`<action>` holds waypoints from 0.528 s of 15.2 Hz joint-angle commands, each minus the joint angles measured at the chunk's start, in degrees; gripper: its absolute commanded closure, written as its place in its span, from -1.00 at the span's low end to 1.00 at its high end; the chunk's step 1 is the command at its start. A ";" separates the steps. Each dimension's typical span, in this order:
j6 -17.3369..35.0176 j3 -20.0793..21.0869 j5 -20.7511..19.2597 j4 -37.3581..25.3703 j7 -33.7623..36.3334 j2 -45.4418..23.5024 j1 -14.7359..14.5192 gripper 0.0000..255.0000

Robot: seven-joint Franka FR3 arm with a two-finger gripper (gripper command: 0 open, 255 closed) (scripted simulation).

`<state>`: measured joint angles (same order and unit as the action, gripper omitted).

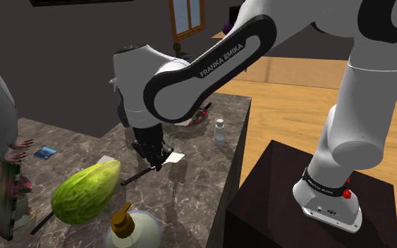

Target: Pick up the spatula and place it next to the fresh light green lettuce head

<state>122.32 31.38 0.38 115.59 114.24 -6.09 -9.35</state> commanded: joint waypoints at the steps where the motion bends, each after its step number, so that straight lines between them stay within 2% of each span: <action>1: 1.52 -0.06 -0.33 1.04 0.12 -0.54 -0.03 1.00; 8: 6.51 -0.37 -2.17 3.55 1.18 -3.42 -0.47 1.00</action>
<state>128.12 31.04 -1.57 118.74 115.23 -9.17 -9.74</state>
